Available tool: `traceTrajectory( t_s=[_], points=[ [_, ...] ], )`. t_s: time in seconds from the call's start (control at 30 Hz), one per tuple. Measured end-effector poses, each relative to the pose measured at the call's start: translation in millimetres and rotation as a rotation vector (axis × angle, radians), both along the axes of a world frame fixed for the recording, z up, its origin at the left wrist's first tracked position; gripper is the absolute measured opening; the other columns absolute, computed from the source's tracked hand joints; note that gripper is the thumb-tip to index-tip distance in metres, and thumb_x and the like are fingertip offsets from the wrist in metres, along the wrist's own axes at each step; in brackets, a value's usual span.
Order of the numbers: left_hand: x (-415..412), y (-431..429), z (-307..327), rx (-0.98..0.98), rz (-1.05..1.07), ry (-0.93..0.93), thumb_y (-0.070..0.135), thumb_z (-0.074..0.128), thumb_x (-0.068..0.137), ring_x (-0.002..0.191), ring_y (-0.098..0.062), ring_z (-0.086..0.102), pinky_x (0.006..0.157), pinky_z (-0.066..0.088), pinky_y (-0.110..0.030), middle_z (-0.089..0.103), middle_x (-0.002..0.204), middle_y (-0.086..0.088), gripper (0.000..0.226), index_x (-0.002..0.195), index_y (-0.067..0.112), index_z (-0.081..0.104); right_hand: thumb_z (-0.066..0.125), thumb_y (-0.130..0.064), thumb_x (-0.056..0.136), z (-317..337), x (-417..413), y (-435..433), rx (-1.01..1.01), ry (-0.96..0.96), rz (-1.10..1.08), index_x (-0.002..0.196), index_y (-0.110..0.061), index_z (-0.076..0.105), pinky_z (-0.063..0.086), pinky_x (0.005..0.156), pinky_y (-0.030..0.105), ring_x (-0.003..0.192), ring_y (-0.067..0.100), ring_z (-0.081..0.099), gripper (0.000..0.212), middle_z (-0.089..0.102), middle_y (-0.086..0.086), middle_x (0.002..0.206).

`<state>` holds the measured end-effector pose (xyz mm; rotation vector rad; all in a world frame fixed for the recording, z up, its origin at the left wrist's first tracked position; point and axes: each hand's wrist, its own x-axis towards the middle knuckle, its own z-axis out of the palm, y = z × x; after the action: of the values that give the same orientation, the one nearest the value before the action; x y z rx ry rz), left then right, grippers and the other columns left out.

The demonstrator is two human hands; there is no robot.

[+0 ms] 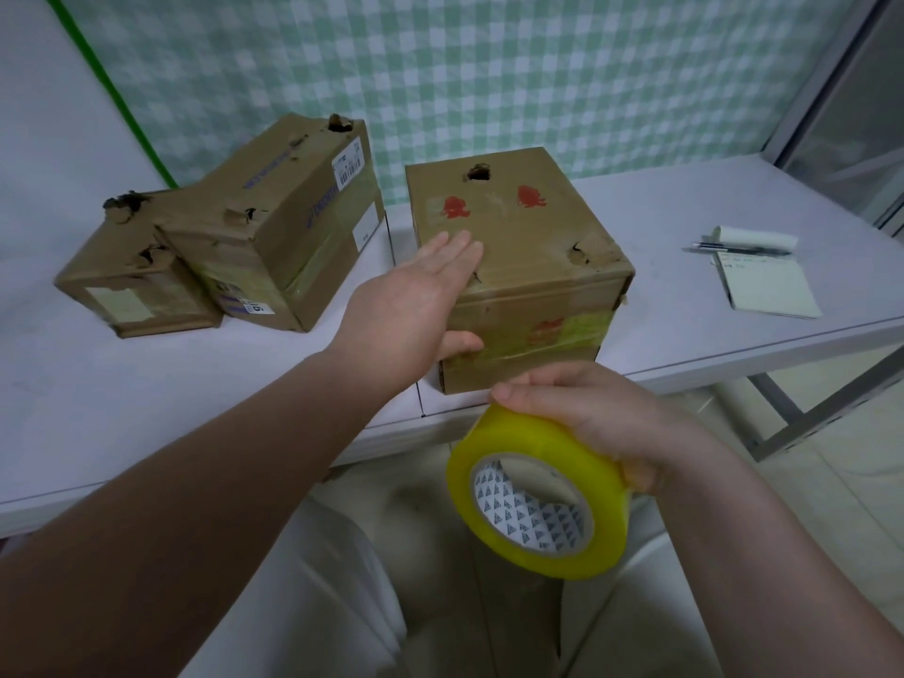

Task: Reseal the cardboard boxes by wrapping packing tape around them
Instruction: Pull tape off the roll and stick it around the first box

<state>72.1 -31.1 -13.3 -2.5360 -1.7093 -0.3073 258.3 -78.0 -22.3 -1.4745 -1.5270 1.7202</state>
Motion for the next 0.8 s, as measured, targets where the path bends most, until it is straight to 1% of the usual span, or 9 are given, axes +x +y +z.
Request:
traceTrajectory(
  t_s=[0.13, 0.23, 0.3, 0.37, 0.47, 0.53, 0.57, 0.7, 0.8],
  points=[
    [-7, 8, 8, -0.020, 0.074, 0.085, 0.041, 0.069, 0.081, 0.146, -0.014, 0.008, 0.110, 0.033, -0.041, 0.008, 0.159, 0.003, 0.092, 0.151, 0.019, 0.012, 0.071, -0.030, 0.067, 2, 10, -5, -0.023, 0.202, -0.065, 0.102, -0.009, 0.072, 0.057, 0.069, 0.031, 0.078, 0.023, 0.070, 0.041, 0.074, 0.013, 0.093],
    [-13, 5, 9, 0.044, 0.126, 0.164, 0.042, 0.066, 0.083, 0.147, -0.023, 0.004, 0.114, 0.018, -0.048, 0.004, 0.160, -0.001, 0.089, 0.151, 0.018, 0.012, 0.077, -0.024, 0.071, 2, 17, -8, -0.010, 0.280, -0.055, 0.115, -0.012, 0.067, 0.056, 0.078, 0.031, 0.094, 0.027, 0.069, 0.047, 0.072, 0.013, 0.106],
    [-15, -9, 9, 0.180, 0.104, 0.005, 0.044, 0.061, 0.087, 0.145, -0.026, 0.013, 0.114, 0.015, -0.050, 0.015, 0.158, -0.006, 0.076, 0.149, 0.017, 0.025, 0.071, -0.022, 0.074, 2, 19, -9, 0.017, 0.319, -0.014, 0.120, -0.013, 0.065, 0.054, 0.084, 0.033, 0.101, 0.027, 0.067, 0.048, 0.070, 0.013, 0.112],
    [-14, -30, 9, 0.243, 0.041, -0.311, 0.049, 0.055, 0.087, 0.136, -0.018, 0.034, 0.111, 0.025, -0.038, 0.041, 0.147, -0.004, 0.063, 0.140, 0.017, 0.044, 0.064, -0.023, 0.075, 4, 19, -11, 0.034, 0.374, 0.002, 0.122, -0.013, 0.063, 0.052, 0.085, 0.034, 0.102, 0.025, 0.066, 0.048, 0.068, 0.014, 0.115],
    [-13, -60, 11, -0.113, -0.072, -0.693, 0.064, 0.051, 0.074, 0.115, 0.014, 0.045, 0.092, 0.030, -0.001, 0.051, 0.128, 0.020, 0.060, 0.128, 0.039, 0.052, 0.061, -0.021, 0.077, 7, 16, -13, 0.041, 0.488, 0.014, 0.122, -0.013, 0.059, 0.052, 0.083, 0.032, 0.100, 0.023, 0.065, 0.046, 0.068, 0.012, 0.112],
    [-13, -70, 7, -0.422, -0.118, -0.888, 0.063, 0.060, 0.066, 0.113, 0.013, 0.049, 0.085, 0.039, -0.003, 0.051, 0.128, 0.022, 0.067, 0.129, 0.046, 0.045, 0.058, -0.019, 0.079, 9, 13, -15, 0.034, 0.566, 0.035, 0.123, -0.011, 0.057, 0.053, 0.081, 0.033, 0.099, 0.023, 0.064, 0.044, 0.067, 0.011, 0.110],
    [-14, -73, 4, -0.486, -0.128, -0.968, 0.057, 0.066, 0.064, 0.110, 0.009, 0.053, 0.082, 0.043, -0.007, 0.053, 0.125, 0.021, 0.072, 0.132, 0.042, 0.044, 0.057, -0.018, 0.080, 11, 11, -17, 0.032, 0.592, 0.044, 0.123, -0.011, 0.057, 0.054, 0.081, 0.033, 0.099, 0.024, 0.064, 0.043, 0.067, 0.011, 0.110],
    [-16, -75, 8, -0.466, -0.133, -1.120, 0.039, 0.077, 0.057, 0.090, 0.003, 0.061, 0.067, 0.048, -0.012, 0.063, 0.097, 0.021, 0.063, 0.116, 0.027, 0.056, 0.058, -0.024, 0.079, 16, 3, -23, 0.052, 0.565, 0.045, 0.116, -0.016, 0.061, 0.054, 0.076, 0.033, 0.097, 0.022, 0.065, 0.038, 0.068, 0.006, 0.107],
    [-10, -80, 15, -0.334, -0.117, -0.982, 0.048, 0.080, 0.046, 0.089, 0.000, 0.059, 0.067, 0.045, -0.011, 0.060, 0.095, 0.019, 0.057, 0.099, 0.035, 0.061, 0.063, -0.044, 0.074, 25, -5, -26, 0.170, 0.275, 0.004, 0.099, -0.021, 0.066, 0.049, 0.070, 0.028, 0.087, 0.015, 0.064, 0.035, 0.068, -0.001, 0.093]
  ],
)
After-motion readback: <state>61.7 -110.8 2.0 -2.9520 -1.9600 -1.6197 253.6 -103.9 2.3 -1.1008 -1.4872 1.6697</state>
